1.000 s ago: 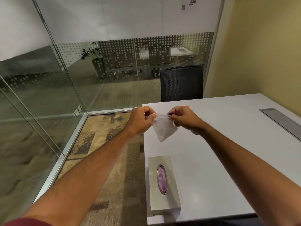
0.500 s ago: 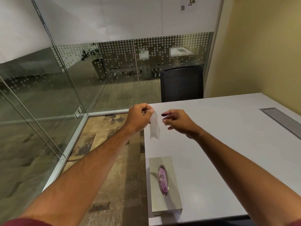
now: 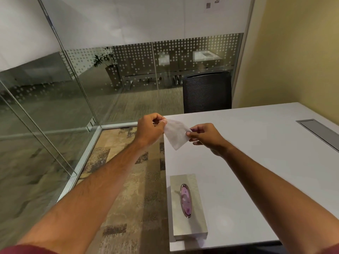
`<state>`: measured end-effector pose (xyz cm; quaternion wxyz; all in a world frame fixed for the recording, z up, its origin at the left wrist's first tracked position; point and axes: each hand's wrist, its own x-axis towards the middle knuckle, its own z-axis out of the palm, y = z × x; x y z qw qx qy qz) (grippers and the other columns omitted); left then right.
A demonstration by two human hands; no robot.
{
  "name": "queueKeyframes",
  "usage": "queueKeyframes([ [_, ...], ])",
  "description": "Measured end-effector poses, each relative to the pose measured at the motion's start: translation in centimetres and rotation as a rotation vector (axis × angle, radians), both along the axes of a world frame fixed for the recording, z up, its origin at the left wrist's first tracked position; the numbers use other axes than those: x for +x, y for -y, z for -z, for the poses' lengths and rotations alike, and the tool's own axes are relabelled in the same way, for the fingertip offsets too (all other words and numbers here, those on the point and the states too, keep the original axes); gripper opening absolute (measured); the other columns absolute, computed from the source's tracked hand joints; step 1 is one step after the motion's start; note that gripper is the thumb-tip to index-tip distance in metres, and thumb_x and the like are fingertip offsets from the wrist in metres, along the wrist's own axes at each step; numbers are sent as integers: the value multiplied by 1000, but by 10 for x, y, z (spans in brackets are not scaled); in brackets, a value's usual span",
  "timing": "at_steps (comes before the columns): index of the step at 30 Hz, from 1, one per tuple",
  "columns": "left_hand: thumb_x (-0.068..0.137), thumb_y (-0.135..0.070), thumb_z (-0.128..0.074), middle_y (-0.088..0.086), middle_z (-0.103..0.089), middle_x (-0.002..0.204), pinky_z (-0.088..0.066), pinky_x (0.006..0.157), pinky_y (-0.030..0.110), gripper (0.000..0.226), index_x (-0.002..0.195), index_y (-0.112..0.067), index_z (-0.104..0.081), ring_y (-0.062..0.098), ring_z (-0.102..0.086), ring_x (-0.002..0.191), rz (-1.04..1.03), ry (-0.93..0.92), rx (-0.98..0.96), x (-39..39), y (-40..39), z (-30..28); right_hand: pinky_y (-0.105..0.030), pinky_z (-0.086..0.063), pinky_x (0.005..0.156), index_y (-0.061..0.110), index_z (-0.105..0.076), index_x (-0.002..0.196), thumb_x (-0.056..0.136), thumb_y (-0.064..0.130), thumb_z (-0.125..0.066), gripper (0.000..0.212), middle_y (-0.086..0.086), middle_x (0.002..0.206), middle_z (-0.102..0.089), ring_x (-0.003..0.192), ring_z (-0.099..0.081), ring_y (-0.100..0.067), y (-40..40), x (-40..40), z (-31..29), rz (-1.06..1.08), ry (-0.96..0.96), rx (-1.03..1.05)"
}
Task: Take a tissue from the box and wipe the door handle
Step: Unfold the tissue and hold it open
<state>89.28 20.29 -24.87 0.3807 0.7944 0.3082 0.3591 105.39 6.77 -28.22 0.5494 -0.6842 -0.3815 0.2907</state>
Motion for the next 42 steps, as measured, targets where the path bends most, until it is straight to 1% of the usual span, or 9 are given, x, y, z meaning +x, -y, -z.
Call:
queueKeyframes([
  [5, 89, -4, -71, 17, -73, 86, -62, 65, 31, 7, 84, -9, -72, 20, -73, 68, -40, 67, -251, -8, -11, 8, -25, -58, 68, 3, -70, 102, 88, 13, -69, 17, -7, 95, -73, 82, -73, -18, 7, 9, -8, 43, -240, 73],
  [10, 90, 0, -68, 14, -71, 78, -59, 58, 22, 3, 92, -1, -71, 13, -72, 60, -97, 113, -374, -14, -18, 16, -25, -58, 66, 3, -71, 96, 88, 7, -68, 10, -6, 90, -75, 81, -74, -20, 13, 15, -12, 43, -345, 88],
  [17, 92, -2, -66, 15, -71, 78, -59, 57, 23, 11, 82, -8, -67, 15, -73, 63, -109, 142, -465, -18, -21, 22, -27, -59, 67, 4, -69, 97, 90, 6, -66, 8, -9, 96, -72, 85, -73, -25, 15, 16, -15, 105, -392, 73],
  [22, 95, -3, -57, 18, -72, 88, -62, 66, 31, 10, 87, -7, -61, 24, -74, 76, -49, 146, -576, -12, -16, 19, -33, -60, 66, 10, -60, 101, 91, 6, -60, 10, -13, 106, -66, 84, -73, -30, 7, 4, -23, 77, -503, 59],
  [26, 92, -8, -64, 12, -67, 106, -59, 76, 35, 9, 99, -11, -60, 25, -69, 91, -77, 55, -532, -7, -10, 19, -29, -59, 63, 8, -61, 101, 92, 7, -61, 9, -12, 100, -70, 81, -74, -25, 2, -4, -28, 65, -503, 72],
  [29, 87, -19, -72, -1, -60, 103, -50, 72, 24, 25, 109, -17, -60, 12, -57, 92, -80, -56, -284, -6, 0, 22, -28, -59, 62, 8, -64, 99, 90, 4, -64, 10, -12, 99, -70, 78, -74, -24, 0, -6, -29, 84, -472, 66],
  [35, 82, -26, -80, 4, -70, 98, -56, 77, 24, 31, 107, -12, -70, 15, -66, 90, 254, -94, -116, 1, 24, 18, -24, -57, 60, 9, -67, 94, 90, 5, -65, 6, -10, 95, -68, 69, -73, -20, -6, -11, -28, 132, -387, 46],
  [38, 76, -31, -85, -5, -71, 96, -58, 76, 21, 38, 108, -18, -70, 5, -67, 87, 318, -129, -77, 6, 31, 17, -23, -56, 60, 5, -68, 99, 90, 5, -66, 10, -11, 96, -68, 68, -72, -18, -6, -10, -27, 171, -380, 49],
  [42, 85, -14, -77, 1, -74, 88, -61, 77, 34, 14, 99, -13, -74, 17, -71, 83, 246, -70, -67, 11, 29, 18, -25, -58, 63, 7, -67, 101, 92, 11, -65, 10, -14, 97, -71, 74, -74, -21, -2, -9, -28, 133, -427, 85],
])
